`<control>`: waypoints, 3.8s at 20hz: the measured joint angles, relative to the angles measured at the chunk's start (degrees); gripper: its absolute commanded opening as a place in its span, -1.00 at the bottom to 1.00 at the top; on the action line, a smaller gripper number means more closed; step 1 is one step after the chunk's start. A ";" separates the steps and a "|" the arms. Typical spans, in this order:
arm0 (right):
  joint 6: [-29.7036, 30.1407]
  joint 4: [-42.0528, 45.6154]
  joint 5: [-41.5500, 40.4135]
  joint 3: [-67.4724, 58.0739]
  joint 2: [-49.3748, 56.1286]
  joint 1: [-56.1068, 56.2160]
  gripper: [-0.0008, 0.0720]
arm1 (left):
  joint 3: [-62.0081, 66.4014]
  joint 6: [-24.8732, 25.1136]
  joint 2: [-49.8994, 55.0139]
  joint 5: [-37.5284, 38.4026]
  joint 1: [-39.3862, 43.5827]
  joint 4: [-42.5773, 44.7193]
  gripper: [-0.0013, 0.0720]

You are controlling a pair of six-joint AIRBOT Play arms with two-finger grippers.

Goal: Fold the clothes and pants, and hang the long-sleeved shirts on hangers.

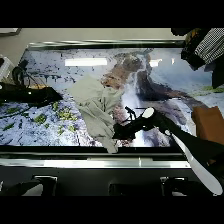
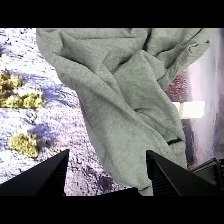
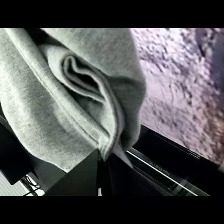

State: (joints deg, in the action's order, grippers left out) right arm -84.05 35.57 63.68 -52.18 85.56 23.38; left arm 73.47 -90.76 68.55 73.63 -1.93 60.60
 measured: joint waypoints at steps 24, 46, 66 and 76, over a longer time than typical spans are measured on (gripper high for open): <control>-19.87 22.16 7.89 0.02 -17.40 0.70 -0.88 | 9.22 1.70 35.15 -9.53 -2.69 -6.03 0.54; -17.97 41.05 -1.62 -13.11 -32.76 0.70 -0.89 | 25.35 2.16 18.12 -13.51 -2.34 -6.51 -0.92; -39.52 59.45 -3.34 -26.36 -41.05 0.74 -0.89 | 29.27 -2.80 -4.63 -8.74 -3.02 7.63 -0.92; -52.78 61.26 -13.86 -26.36 -5.35 -5.55 -0.88 | 29.38 0.59 32.85 -16.74 0.13 5.38 -0.92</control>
State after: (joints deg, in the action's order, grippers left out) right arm -136.84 96.84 49.82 -78.54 80.20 17.82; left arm 102.85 -90.17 101.41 56.88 -1.80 65.98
